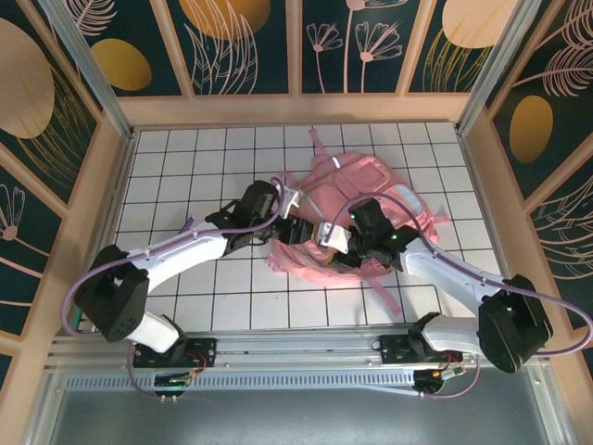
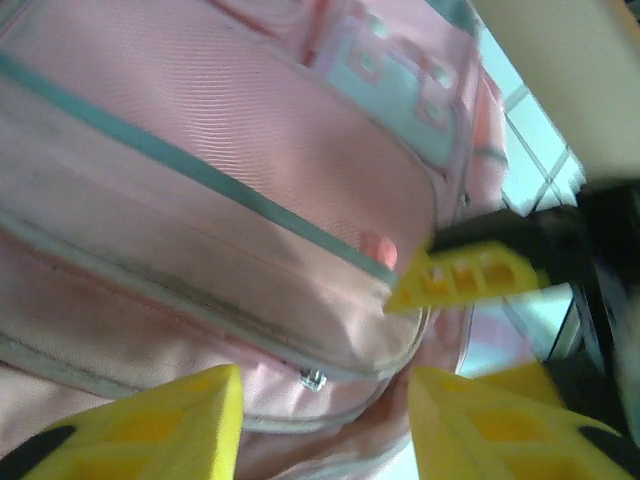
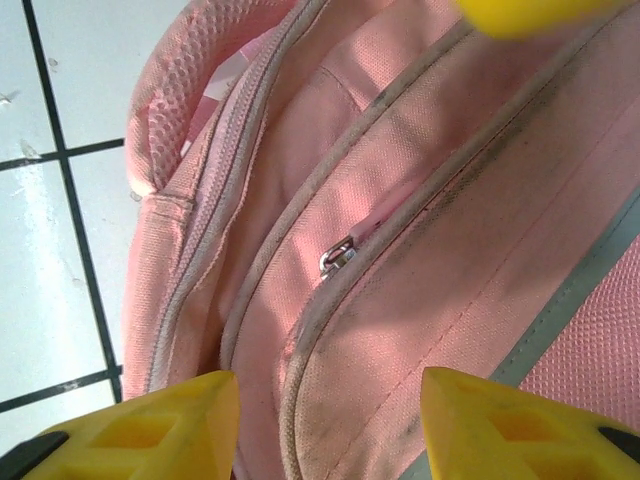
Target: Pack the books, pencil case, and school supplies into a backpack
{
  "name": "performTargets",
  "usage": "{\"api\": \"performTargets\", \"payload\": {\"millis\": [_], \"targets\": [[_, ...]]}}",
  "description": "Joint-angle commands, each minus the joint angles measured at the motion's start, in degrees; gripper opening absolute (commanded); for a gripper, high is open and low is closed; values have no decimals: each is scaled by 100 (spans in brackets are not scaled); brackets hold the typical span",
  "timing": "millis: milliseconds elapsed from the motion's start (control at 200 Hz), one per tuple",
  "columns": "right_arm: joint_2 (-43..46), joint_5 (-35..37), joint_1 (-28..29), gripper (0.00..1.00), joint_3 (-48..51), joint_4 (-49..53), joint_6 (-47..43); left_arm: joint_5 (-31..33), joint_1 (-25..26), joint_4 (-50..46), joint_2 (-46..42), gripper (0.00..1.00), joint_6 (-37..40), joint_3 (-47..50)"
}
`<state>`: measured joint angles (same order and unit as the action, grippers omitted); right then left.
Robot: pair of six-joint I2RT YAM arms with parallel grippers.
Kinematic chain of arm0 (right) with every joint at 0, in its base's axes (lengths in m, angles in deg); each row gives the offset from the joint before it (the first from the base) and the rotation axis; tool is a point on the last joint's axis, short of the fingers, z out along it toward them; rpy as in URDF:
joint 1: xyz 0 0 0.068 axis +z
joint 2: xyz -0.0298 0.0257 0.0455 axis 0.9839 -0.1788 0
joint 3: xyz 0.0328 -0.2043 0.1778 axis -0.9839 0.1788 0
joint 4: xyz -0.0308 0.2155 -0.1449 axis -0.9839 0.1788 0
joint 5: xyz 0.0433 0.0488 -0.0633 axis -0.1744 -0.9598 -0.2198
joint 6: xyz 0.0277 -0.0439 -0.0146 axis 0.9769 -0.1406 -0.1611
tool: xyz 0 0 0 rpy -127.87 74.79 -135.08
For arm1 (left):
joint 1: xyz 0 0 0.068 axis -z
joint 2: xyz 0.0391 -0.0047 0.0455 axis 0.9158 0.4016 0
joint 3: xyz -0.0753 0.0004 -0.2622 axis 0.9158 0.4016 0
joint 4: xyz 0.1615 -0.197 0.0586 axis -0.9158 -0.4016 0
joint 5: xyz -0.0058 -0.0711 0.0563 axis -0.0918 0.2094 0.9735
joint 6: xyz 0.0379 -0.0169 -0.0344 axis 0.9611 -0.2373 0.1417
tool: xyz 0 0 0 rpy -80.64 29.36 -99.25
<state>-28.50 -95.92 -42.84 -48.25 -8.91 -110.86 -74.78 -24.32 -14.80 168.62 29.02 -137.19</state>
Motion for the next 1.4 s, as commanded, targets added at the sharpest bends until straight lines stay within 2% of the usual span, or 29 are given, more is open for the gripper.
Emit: {"api": "performTargets", "payload": {"millis": [0, 140, 250, 285, 350, 400, 495, 621, 676, 811, 941, 1036, 1151, 1396], "targets": [[-219, 64, 73, 51, 180, -504, -369, -683, 1, 793, -494, 50, 2139, 581], [-289, 63, 154, 51, 326, -738, -451, -780, -4, 1359, -899, 58, 3699, 1211], [-259, 703, 210, 50, 542, -1206, -444, -839, -3, 1333, -862, 63, 4880, 1486], [-205, 992, 229, 42, 648, -1463, -434, -736, 0, 1306, -761, 63, 5083, 1496], [6, 1265, 234, 14, 801, -1808, -435, -563, -4, 1250, -547, 62, 5363, 1444], [204, 1322, 233, 0, 876, -1914, -537, -501, 1, 1170, -396, 61, 5577, 1361], [580, 1217, 206, 0, 947, -1849, -826, -424, -1, 1224, -218, 61, 5869, 1225], [966, 822, 132, 0, 952, -1704, -1075, -620, -6, 1421, -25, 60, 6160, 997], [1064, 796, 128, 0, 989, -1741, -1138, -693, 8, 1273, 119, 58, 6479, 798], [1194, 698, 37, 0, 1018, -1815, -1177, -686, 10, 1208, 512, 52, 6640, 371], [1310, 603, -27, 0, 1041, -1843, -1184, -783, 9, 1155, 915, 49, 6653, -18], [1329, 566, -105, 0, 1014, -1826, -1138, -856, 5, 1158, 1131, 42, 6598, -138], [1338, 525, -150, 0, 992, -1838, -1059, -1014, 2, 1305, 1183, 36, 6484, -29], [1339, 504, -158, 0, 935, -1839, -1023, -971, 5, 1663, 1255, 31, 6153, 106]]}}
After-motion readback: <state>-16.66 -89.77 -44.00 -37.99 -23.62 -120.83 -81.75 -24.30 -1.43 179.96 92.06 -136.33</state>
